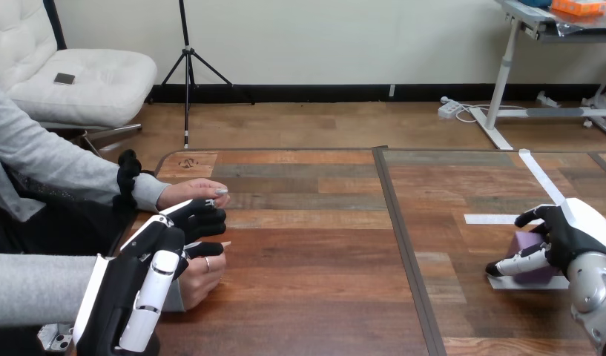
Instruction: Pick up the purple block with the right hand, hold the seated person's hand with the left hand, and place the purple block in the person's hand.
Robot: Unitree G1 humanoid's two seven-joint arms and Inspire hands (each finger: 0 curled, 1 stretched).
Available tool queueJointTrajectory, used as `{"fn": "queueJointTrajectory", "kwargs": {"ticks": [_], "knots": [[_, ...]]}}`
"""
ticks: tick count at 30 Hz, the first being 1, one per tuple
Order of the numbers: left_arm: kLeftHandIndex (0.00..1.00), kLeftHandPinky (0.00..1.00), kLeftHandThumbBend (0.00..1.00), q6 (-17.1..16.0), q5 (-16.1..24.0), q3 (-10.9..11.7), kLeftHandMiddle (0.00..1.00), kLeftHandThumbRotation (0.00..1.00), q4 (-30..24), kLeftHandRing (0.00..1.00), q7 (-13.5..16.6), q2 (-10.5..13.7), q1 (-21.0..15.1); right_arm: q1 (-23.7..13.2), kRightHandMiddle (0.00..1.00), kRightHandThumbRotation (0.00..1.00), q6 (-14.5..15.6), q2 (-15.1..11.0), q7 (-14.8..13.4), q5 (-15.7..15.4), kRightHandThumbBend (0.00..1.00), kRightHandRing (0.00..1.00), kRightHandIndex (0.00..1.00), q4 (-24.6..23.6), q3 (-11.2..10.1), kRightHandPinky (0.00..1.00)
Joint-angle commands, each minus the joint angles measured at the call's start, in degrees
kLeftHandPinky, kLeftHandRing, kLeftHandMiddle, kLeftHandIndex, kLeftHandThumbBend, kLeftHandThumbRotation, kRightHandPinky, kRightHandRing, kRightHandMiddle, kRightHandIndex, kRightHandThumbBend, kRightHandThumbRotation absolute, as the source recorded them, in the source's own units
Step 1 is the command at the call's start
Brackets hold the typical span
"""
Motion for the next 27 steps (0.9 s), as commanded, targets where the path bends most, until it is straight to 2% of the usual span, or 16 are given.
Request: {"fn": "queueJointTrajectory", "kwargs": {"ticks": [1, 6, 14, 23, 27], "knots": [[0.71, 0.65, 0.49, -1.3, -0.2, 0.8, 0.73, 0.86, -2.3, 0.73, 0.0, -0.2, -2.5, 1.9, 0.57, 0.0, -0.6, 1.4, 0.3, 0.1, 0.93, 0.52, 0.62, 0.9, 0.6, 0.44], [0.7, 0.65, 0.49, -1.5, -0.6, 0.8, 0.73, 0.86, -1.9, 0.73, -0.3, -0.2, -2.8, 2.3, 0.56, 0.0, -1.8, 1.1, -0.8, 0.0, 0.87, 0.52, 0.57, 1.0, 0.6, 0.46], [0.7, 0.64, 0.49, -1.8, -0.6, 0.9, 0.73, 0.87, -1.7, 0.74, -0.4, -0.2, -3.0, 2.4, 0.53, 0.0, -3.4, 0.8, -1.7, -0.2, 0.81, 0.48, 0.51, 0.8, 0.7, 0.42], [0.69, 0.64, 0.5, -1.6, -1.0, 1.1, 0.73, 0.87, -1.7, 0.74, -0.6, -0.3, -3.2, 2.3, 0.5, 0.0, -5.5, 0.4, -3.7, -0.5, 0.84, 0.45, 0.48, 0.5, 1.0, 0.38], [0.69, 0.63, 0.5, -2.9, -1.3, 1.3, 0.72, 0.86, -0.6, 0.73, -1.1, -0.4, -3.6, 2.1, 0.49, 0.0, -6.7, 0.1, -3.6, -0.1, 0.84, 0.45, 0.47, 0.1, 0.6, 0.38]]}}
